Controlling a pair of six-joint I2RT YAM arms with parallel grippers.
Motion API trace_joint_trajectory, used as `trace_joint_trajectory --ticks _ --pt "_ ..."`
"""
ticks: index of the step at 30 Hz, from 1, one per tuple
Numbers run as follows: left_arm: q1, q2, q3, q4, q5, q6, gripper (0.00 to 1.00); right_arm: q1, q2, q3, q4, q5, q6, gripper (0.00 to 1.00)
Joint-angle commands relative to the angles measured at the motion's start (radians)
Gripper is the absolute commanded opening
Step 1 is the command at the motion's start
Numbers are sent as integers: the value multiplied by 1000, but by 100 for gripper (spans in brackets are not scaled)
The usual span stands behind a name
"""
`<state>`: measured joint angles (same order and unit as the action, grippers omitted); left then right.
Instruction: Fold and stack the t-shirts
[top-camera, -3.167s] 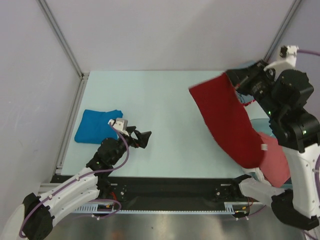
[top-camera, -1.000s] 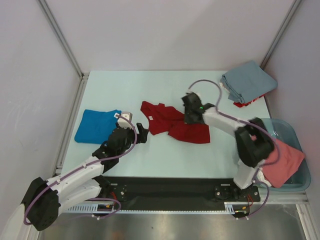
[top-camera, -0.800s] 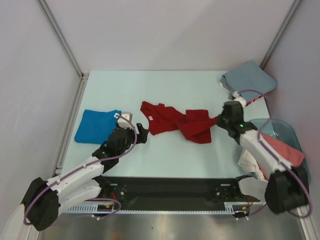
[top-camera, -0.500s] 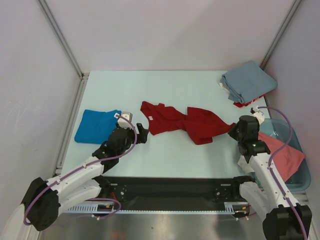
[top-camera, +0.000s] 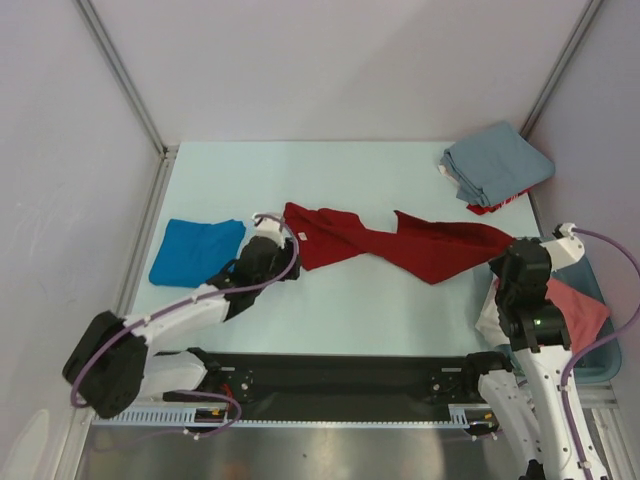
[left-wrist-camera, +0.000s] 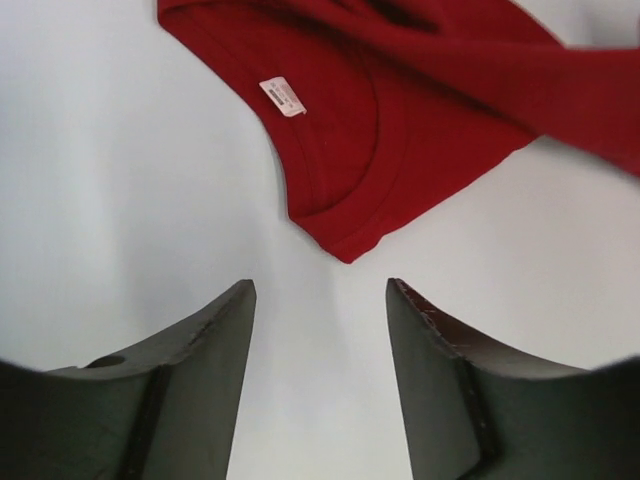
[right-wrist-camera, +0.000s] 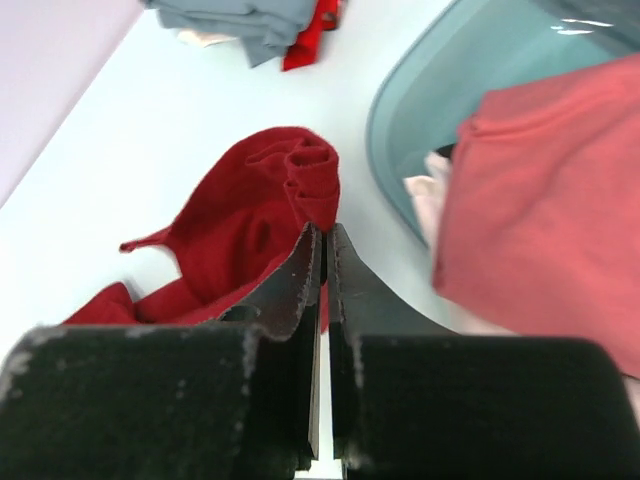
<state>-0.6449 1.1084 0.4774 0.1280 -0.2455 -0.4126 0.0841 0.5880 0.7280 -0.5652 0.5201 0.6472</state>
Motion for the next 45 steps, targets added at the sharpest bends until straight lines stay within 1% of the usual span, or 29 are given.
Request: trace_joint_trajectory --ticks 1,2,3,5,6,8,9,11,12,16,20,22,23,24,25,27,28,29,32,33,36,37,39,40,41,42,43,44,45 --pt "8 128 154 -100 23 -21 59 -23 -22 34 -113 130 11 0" --pt "10 190 206 -119 31 -34 56 -27 -27 10 -119 138 17 0" --pt "11 220 231 -154 52 -40 55 -32 -30 -1 -130 144 28 0" --pt "11 276 283 -165 90 -51 54 -43 -43 -27 -113 127 25 0" --pt "11 330 300 -169 110 -54 54 -43 -47 -36 -99 120 28 0" --pt "11 392 349 -192 130 -72 57 -46 -42 -36 -90 101 26 0" --pt "11 447 365 -212 130 -77 57 -47 -39 -30 -79 89 26 0" --pt "11 487 404 -215 143 -86 59 -50 -19 -26 -64 72 17 0" --pt "11 533 418 -232 143 -89 59 -50 -13 -22 -56 64 14 0" --pt "11 602 490 -301 88 -114 59 -55 1 -21 -39 40 12 0" --pt "11 590 458 -297 29 -132 64 -58 6 -24 -19 20 3 0" --pt "11 596 458 -307 15 -135 64 -58 12 -27 -15 17 3 0" --pt "11 611 460 -310 17 -134 63 -61 13 -32 -12 15 3 0" --pt "11 619 463 -309 26 -132 60 -60 15 -33 -4 8 5 0" --pt "13 626 467 -303 37 -127 44 -61 15 -35 -1 3 3 0" --pt "22 643 475 -294 57 -126 23 -64 18 -35 7 -6 0 0" --pt "25 642 481 -304 48 -123 1 -64 25 -30 10 -9 -3 0" --pt "28 636 495 -323 28 -115 0 -64 32 -27 10 -14 -4 0" --pt "30 550 486 -393 -73 -98 1 -72 67 17 -1 -17 -23 0" --pt "30 472 480 -440 -92 -100 0 -72 81 51 -25 -8 -26 0" --pt "30 314 405 -493 -65 -118 0 -73 127 114 -83 -5 -24 0" --pt "30 185 361 -508 -57 -130 0 -73 136 161 -96 0 -27 0" --pt "31 64 336 -557 -54 -140 0 -75 160 201 -105 17 -40 0" --pt "33 -50 339 -611 -57 -144 0 -75 171 238 -101 27 -55 0" --pt "42 -91 349 -637 -51 -146 0 -75 205 263 -76 37 -63 0" --pt "57 -131 362 -657 -26 -147 0 -76 240 289 -71 38 -70 0" --pt "85 -157 387 -682 35 -140 0 -76 277 319 -74 37 -67 0" --pt "153 -194 403 -691 152 -135 0 -76 318 403 -94 34 -64 0" --pt "181 -208 421 -705 190 -132 0 -76 414 442 -105 31 -54 0"
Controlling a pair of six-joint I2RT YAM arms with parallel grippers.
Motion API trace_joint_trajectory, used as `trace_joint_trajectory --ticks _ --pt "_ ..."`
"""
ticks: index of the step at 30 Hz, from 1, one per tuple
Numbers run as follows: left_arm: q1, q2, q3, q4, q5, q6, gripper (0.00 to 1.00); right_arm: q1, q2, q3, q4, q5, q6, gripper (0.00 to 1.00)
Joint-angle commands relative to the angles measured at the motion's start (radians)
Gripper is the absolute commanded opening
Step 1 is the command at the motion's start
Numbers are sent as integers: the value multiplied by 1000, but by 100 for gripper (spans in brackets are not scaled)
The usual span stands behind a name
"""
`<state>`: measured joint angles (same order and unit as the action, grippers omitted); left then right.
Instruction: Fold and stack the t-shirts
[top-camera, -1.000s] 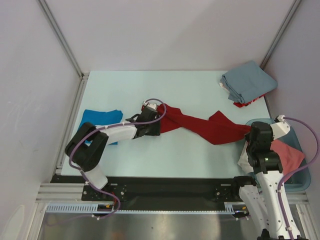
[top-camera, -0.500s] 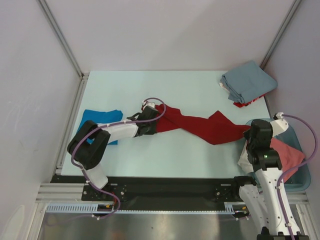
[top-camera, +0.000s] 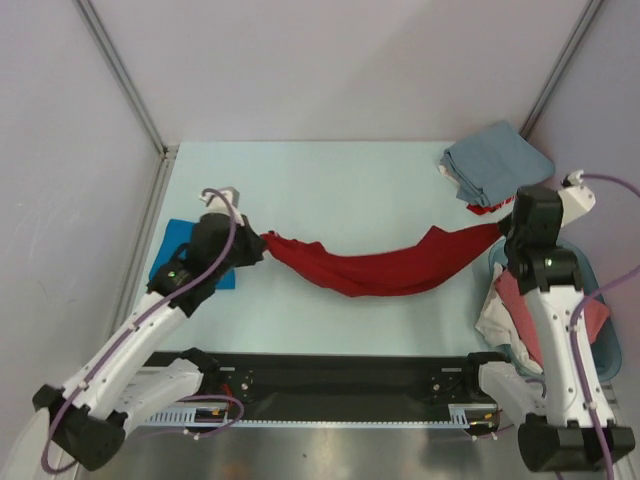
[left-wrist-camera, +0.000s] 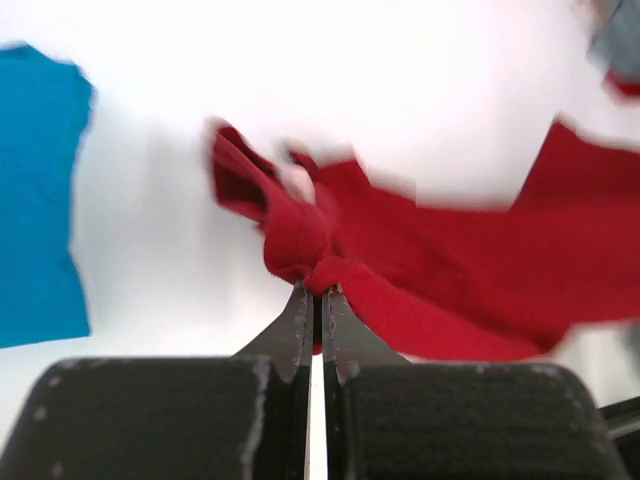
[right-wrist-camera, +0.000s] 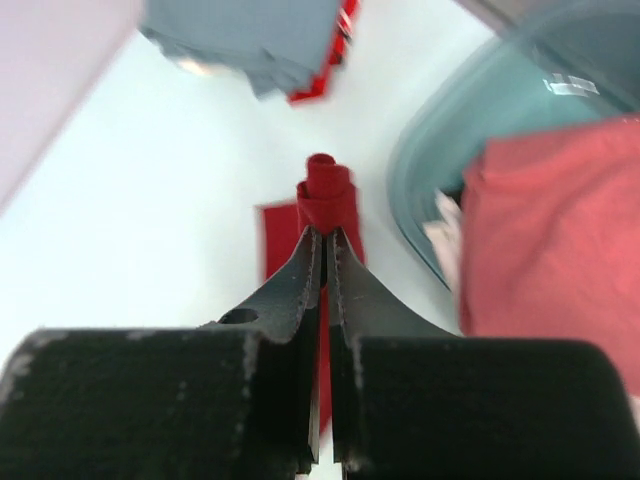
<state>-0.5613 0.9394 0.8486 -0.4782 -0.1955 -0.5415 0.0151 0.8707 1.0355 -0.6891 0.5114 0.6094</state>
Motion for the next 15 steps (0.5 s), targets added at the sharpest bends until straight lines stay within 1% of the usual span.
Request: trace_joint_trajectory --ticks 1,3,4,5,6,7,8,9,11,12,13,15 --pt "119 -48 82 -108 152 11 0 -7 175 179 10 36 -8 0" --pt "176 -47 109 -125 145 24 0 -7 308 265 39 13 -11 0" --pt "204 -30 133 -126 166 38 0 -7 361 291 45 9 -7 0" --pt "266 10 141 -117 210 44 0 -7 405 316 65 1 -7 0" --pt "293 34 147 -108 262 46 0 -7 447 360 77 -10 -4 0" --pt "331 73 152 -71 286 37 0 -7 534 391 109 -28 1 0" --pt "342 93 153 -53 286 32 0 -7 569 391 126 -45 7 0" --pt "353 111 159 -42 307 22 0 -7 611 423 137 -59 15 0" --pt "374 139 196 -36 304 11 0 -7 709 461 164 -88 19 0" --pt "380 151 213 -27 297 9 0 -7 737 510 165 -97 27 0" --pt "385 159 246 -28 286 11 0 -7 789 535 168 -100 24 0" --pt "408 182 295 -72 289 23 0 -7 833 592 145 -112 21 0"
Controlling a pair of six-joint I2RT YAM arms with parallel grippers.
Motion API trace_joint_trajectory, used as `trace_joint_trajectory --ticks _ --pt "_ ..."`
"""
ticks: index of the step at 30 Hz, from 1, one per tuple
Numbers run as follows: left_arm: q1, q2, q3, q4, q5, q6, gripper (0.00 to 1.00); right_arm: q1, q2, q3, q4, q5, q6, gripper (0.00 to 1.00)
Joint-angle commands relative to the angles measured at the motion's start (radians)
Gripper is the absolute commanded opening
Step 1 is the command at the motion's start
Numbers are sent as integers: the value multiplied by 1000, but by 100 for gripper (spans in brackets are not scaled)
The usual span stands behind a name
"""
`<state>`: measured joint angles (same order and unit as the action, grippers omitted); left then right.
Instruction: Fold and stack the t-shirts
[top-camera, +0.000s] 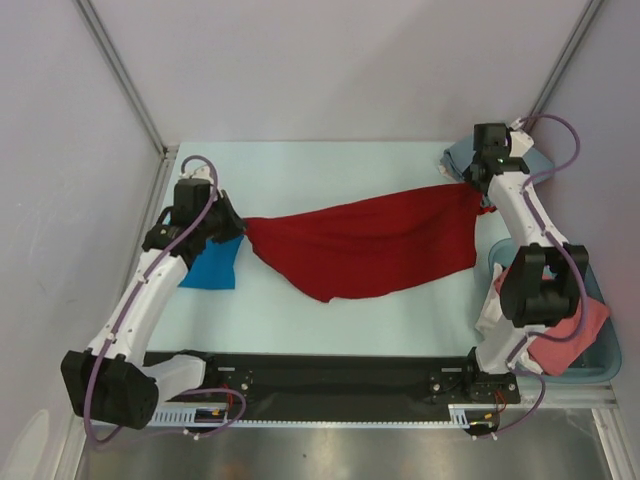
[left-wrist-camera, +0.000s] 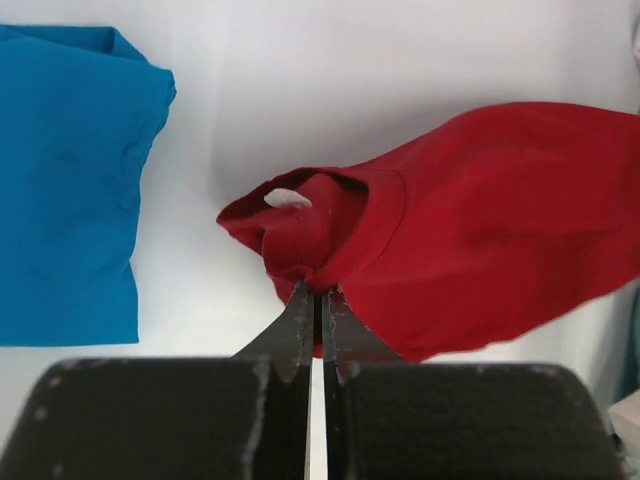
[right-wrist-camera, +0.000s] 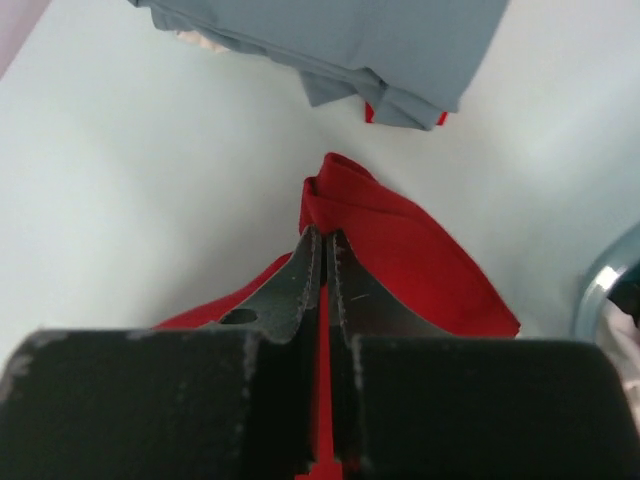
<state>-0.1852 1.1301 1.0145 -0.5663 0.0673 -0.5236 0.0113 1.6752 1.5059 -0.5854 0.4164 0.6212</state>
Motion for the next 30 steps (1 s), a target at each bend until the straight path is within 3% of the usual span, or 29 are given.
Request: trace_joint_trajectory --ticks 1,4,8,15,20,25,30 --pt "39 -7 186 -7 26 14 0 -4 47 176 23 -21 2 0" --pt "39 -50 242 -49 19 46 0 13 48 205 -62 -1 -29 0" --pt "39 -136 279 -143 49 95 1 21 -127 43 -24 -52 -49 0" --pt "39 -360 309 -366 49 186 0 73 -631 -196 -80 -88 -63 0" --pt "39 -405 465 -503 68 198 0 95 -833 -193 -223 -103 -63 0" --pt "39 -304 565 -500 66 195 1 96 -786 -87 -249 -81 -86 0" --pt "39 -166 472 -315 86 146 0 93 -534 -50 -151 -82 -95 0"
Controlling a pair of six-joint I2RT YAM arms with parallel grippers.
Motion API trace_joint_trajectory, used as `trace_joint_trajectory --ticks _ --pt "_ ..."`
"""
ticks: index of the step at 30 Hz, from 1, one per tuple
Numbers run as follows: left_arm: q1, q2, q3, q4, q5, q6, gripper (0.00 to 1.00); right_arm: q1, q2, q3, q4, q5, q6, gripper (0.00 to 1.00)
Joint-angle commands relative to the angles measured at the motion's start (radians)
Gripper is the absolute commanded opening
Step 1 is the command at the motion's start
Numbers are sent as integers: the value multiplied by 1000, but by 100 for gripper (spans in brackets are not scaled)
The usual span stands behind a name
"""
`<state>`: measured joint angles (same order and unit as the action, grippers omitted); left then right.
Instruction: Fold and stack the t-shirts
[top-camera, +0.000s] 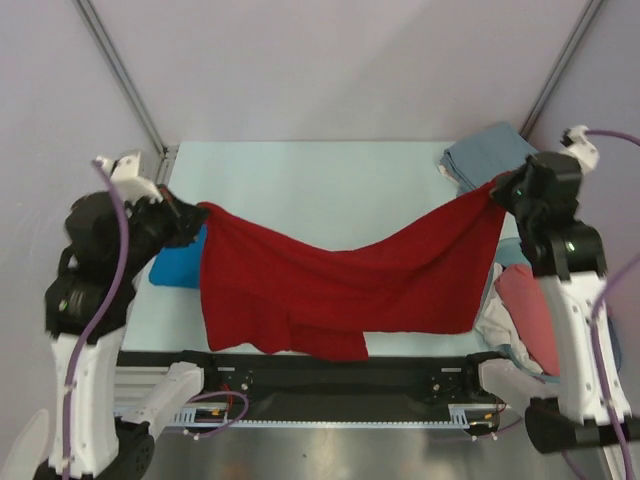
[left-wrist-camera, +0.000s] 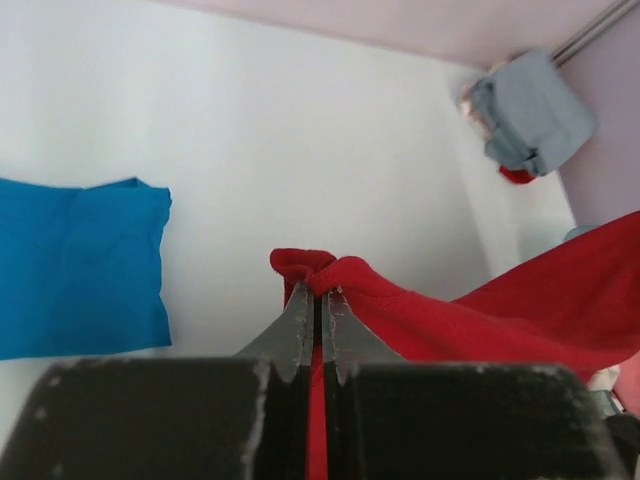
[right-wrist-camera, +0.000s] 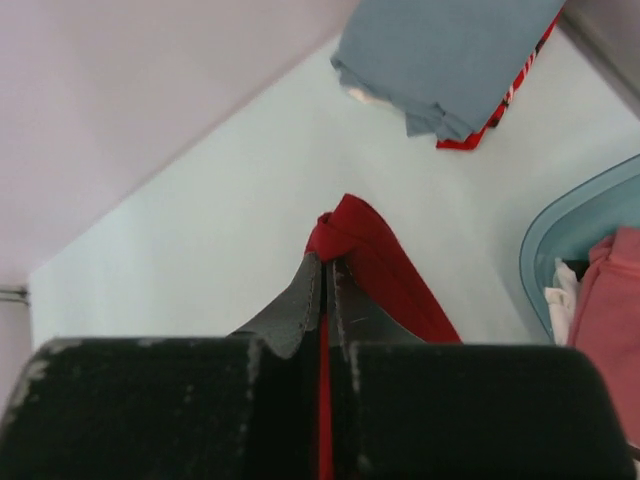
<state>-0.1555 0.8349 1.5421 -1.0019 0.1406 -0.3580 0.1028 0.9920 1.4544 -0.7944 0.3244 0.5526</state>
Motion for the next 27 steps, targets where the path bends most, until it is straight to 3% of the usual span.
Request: trace_joint_trajectory --ticks 1,7,9,11,12,13,14,15,16,17,20,27 --pt "11 168 -88 150 14 -22 0 3 196 3 105 8 -22 0" --pt "11 484 -142 382 30 -82 0 -18 548 115 216 2 15 0" --pt "13 601 -119 445 25 -107 0 -23 635 138 256 -34 18 5" --pt "17 682 -87 459 10 -134 4 -25 680 164 268 -61 18 47" --pt "19 755 -45 460 22 -136 12 -22 698 176 264 -61 17 79" --pt "20 785 -25 459 34 -134 29 -18 697 175 256 -77 6 80" --pt "19 809 -11 462 46 -125 71 -18 692 163 256 -84 -3 80" --pt "19 829 -11 459 54 -125 86 -18 676 118 258 -84 -9 79" --pt "19 819 -29 467 48 -127 94 -18 634 78 267 -87 -14 78" --pt "17 793 -63 485 44 -131 100 -20 601 39 276 -90 -17 76" --pt "7 656 -227 565 7 -142 100 -23 471 -144 287 -116 -2 71" --pt "-1 307 -604 571 -123 -203 100 -22 136 -541 232 -136 33 62"
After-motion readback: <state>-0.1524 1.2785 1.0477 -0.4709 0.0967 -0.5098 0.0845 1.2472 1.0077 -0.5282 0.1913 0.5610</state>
